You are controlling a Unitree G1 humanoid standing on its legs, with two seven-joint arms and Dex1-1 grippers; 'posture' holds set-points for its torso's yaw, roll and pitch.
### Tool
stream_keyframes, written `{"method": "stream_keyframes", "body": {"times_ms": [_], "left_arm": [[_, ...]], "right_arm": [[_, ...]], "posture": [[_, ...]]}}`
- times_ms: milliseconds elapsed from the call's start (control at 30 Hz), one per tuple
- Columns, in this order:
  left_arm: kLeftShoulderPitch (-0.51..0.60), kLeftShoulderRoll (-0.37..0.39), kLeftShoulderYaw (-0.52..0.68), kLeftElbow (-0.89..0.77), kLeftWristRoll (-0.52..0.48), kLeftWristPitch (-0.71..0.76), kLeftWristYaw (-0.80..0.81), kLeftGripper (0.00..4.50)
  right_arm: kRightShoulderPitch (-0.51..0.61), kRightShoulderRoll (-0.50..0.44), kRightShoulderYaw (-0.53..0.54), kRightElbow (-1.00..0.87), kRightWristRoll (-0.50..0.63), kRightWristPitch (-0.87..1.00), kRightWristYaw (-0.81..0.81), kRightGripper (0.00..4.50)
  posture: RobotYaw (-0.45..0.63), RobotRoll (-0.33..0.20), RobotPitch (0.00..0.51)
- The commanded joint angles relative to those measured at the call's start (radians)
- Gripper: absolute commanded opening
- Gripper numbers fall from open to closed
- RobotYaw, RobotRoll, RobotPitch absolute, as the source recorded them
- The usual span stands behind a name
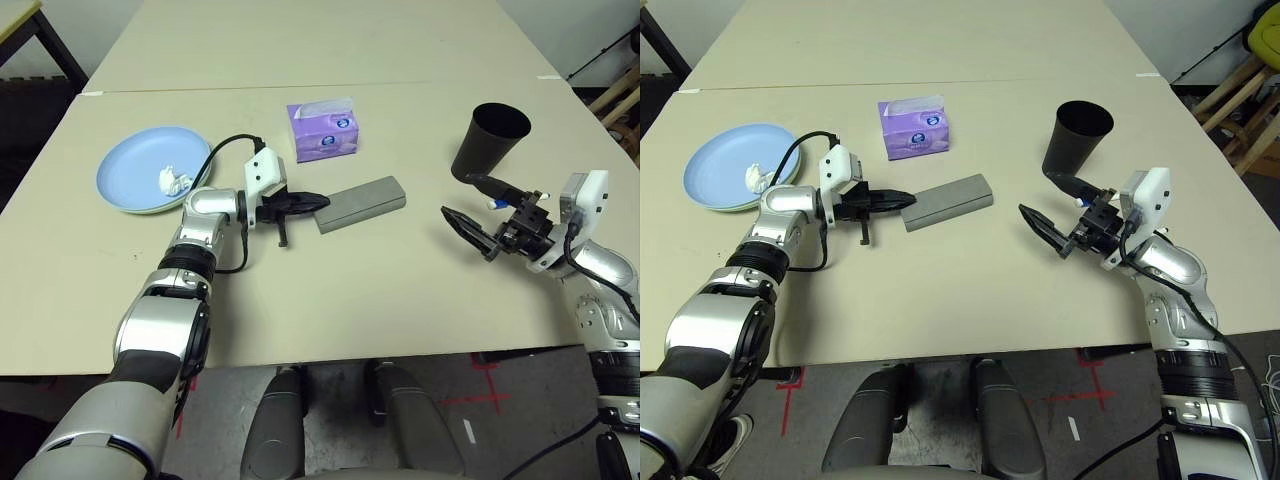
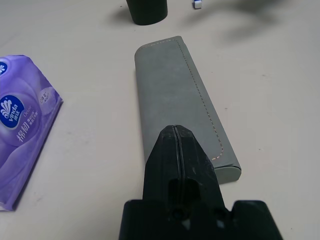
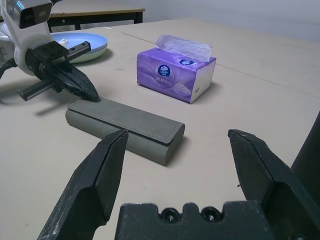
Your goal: Organize and tidy the items on the table.
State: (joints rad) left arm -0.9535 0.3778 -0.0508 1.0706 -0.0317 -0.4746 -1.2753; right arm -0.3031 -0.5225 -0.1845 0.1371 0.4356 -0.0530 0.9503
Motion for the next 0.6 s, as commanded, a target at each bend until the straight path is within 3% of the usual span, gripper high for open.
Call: {"method": "stream_keyframes", "body": {"times_ms": [33,267,500,600], "left_arm": [[0.03,0.005,-0.036,0.009,0.04,-0.006,0.01,0.04],[0.013,0.003,-0.014,-0.005,-0.007,0.006,-0.014,0.04],[0.018,-0.01,0.046,-0.1,-0.131,0.131,-0.116,0.04],[0.032,-0.016,0.062,-0.191,-0.189,0.218,-0.152,0.66]], "right_arm": [[0.001,-0.012,0.001,-0.013,-0.001,0.007,0.002,4.5],[0.0,-0.012,0.005,-0.011,-0.005,0.006,0.0,4.5],[-0.002,-0.009,0.009,-0.009,-0.004,0.006,0.001,4.5],[-0.003,-0.007,0.006,-0.011,0.005,0.014,0.0,4.5]], "posture": [[0.01,0.0,0.215],[0.01,0.0,0.21],[0.02,0.0,0.205],[0.02,0.0,0.203]]}}
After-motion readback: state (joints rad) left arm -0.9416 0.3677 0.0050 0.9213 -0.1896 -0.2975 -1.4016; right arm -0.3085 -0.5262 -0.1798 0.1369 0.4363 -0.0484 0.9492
